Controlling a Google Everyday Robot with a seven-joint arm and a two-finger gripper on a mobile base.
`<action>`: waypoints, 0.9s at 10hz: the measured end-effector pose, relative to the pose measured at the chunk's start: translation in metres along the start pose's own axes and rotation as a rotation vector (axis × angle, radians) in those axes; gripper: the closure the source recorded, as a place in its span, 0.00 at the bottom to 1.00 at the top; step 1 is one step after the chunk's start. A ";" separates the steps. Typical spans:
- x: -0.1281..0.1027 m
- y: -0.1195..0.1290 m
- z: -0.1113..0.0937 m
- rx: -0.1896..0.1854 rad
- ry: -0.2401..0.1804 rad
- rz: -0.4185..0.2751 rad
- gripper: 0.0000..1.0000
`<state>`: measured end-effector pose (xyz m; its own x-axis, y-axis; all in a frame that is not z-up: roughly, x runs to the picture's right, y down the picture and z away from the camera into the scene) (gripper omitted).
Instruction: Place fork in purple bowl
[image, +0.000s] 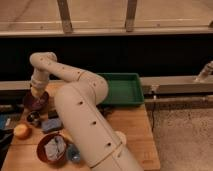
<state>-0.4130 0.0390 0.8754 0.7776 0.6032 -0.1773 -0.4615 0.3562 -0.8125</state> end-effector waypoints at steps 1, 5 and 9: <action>0.001 -0.001 -0.001 -0.001 -0.001 0.003 0.40; 0.001 0.001 0.000 -0.017 0.001 -0.005 0.40; -0.001 0.004 -0.009 -0.011 -0.020 -0.020 0.40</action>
<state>-0.4118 0.0337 0.8674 0.7782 0.6098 -0.1498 -0.4409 0.3606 -0.8219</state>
